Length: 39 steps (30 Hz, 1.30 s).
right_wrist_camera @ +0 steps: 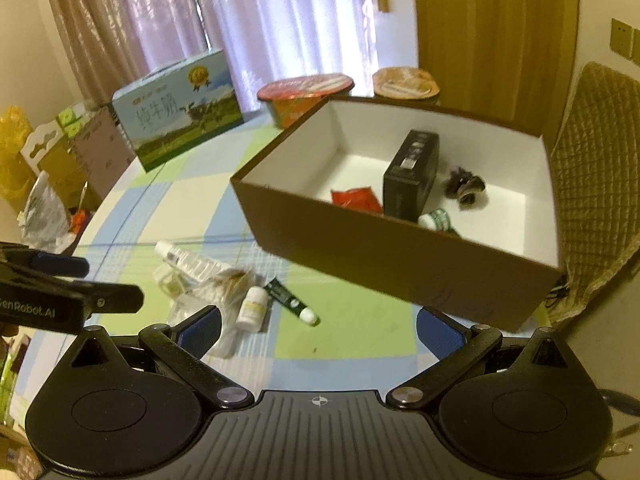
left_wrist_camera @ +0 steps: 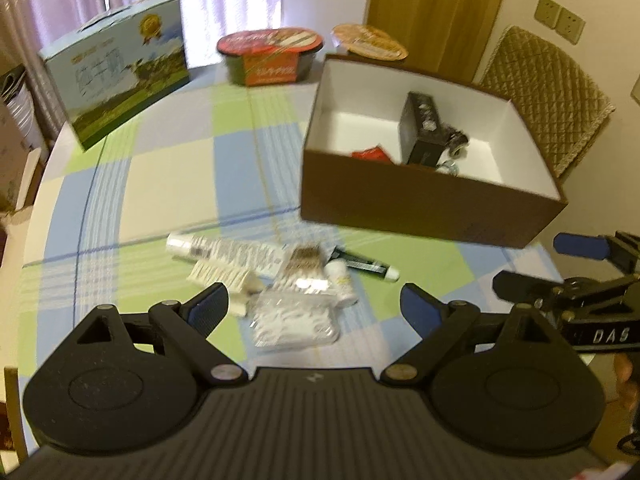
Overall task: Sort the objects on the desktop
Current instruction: 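Move both open tools back toward the items lying beside the brown box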
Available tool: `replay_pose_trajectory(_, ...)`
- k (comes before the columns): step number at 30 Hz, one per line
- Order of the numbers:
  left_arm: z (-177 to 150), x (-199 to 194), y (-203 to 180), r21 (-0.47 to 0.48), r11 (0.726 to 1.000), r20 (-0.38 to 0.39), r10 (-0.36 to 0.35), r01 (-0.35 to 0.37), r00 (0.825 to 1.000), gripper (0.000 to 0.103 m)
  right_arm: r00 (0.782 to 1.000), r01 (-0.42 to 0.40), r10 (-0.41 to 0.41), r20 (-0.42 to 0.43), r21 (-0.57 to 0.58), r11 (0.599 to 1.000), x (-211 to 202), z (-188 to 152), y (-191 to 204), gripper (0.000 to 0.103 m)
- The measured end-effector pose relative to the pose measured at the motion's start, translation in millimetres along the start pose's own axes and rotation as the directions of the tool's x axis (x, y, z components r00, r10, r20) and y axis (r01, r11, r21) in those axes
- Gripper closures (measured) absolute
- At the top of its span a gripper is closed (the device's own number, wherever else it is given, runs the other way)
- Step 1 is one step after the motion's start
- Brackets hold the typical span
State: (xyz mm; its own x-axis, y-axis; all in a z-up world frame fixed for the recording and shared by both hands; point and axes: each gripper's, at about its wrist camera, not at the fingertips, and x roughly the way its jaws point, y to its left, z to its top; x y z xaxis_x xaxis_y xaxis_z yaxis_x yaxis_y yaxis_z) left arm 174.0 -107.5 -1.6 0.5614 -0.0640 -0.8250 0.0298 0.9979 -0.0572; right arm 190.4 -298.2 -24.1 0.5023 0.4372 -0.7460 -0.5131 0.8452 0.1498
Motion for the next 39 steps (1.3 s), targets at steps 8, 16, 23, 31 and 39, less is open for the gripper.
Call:
replay_pose_trajectory(8,-32,6,31,-0.086,0.996,-0.074,0.028,-0.034,0.997,0.012,0.998,-0.026,0.025,-0.052,-0.024,0.999,18,-12,7,0.002)
replay_pose_trajectory(16,-48,14,50,-0.15,0.987,-0.11,0.048,-0.064,0.993,0.012,0.995,-0.066,0.062,-0.076,-0.052,0.996,36,-17,15,0.002)
replay_pose_trajectory(23,-51,20,58,-0.171,0.982,-0.11,0.058,-0.076,0.992,0.013,0.993,-0.078,0.071,-0.097,-0.069,0.995,52,-20,19,0.002)
replay_pose_trajectory(31,-54,39,55,-0.173,0.984,-0.132,0.03,-0.052,0.991,0.013,0.992,-0.031,0.026,-0.127,-0.039,0.999,57,-25,0,0.002)
replay_pose_trajectory(39,-52,69,35,-0.12,0.993,-0.115,-0.007,-0.007,0.993,0.013,0.989,0.002,0.001,-0.15,0.02,1.0,58,-28,-27,0.002)
